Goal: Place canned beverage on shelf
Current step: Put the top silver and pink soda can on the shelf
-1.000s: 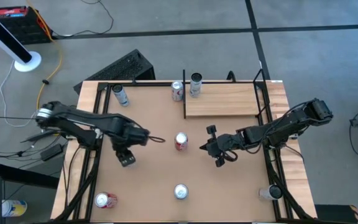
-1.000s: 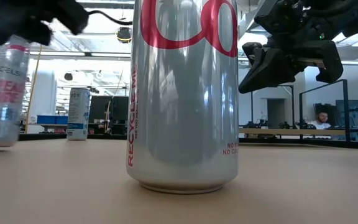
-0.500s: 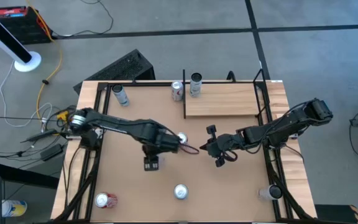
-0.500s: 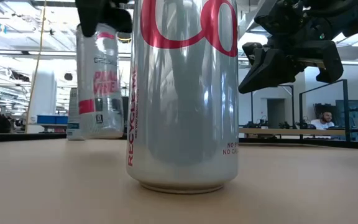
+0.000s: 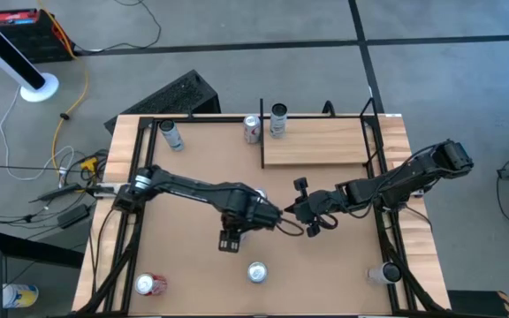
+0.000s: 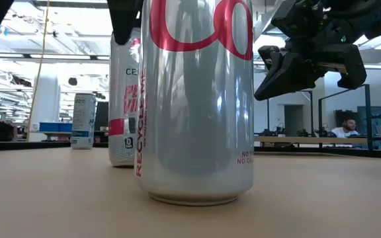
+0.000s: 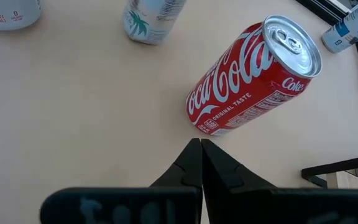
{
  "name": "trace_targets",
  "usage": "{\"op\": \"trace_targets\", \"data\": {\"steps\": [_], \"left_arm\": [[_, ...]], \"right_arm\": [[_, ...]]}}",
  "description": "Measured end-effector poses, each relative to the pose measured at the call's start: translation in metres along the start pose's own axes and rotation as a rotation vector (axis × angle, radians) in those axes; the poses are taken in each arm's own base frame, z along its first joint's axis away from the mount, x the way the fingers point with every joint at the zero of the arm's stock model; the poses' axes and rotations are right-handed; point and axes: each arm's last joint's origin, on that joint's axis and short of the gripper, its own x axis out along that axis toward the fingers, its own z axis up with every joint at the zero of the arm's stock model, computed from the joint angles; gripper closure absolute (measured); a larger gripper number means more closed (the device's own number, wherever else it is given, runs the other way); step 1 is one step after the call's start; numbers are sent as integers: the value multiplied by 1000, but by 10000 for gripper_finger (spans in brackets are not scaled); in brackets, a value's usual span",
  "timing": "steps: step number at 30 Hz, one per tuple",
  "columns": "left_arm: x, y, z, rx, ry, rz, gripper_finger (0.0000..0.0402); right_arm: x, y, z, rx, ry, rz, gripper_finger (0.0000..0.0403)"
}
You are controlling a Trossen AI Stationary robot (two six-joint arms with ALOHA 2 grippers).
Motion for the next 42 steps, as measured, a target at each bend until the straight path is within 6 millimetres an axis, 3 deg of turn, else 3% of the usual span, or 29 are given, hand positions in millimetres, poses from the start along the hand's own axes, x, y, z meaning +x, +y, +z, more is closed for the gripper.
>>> {"op": "trace_targets", "data": {"steps": [3,10,26,30,34,38,42], "left_arm": [[0,0,1,-35,-4,-5,155],[0,0,2,-80,-9,-12,70],[-8,2,0,-95,2,-60,57],[-29,9,2,-93,-83,-67,58],[-62,12,-9,-79,-195,-20,60],[-104,15,-40,-85,-320,93,60],[-146,14,-87,-129,-455,241,60]], "right_arm": [[0,0,0,0,0,0,380],[0,0,0,0,1,0,380],[0,0,0,0,2,0,380],[0,0,0,3,2,0,380],[0,0,0,8,1,0,380],[0,0,0,25,-1,0,380],[0,-1,3,44,-34,-8,380]]}}
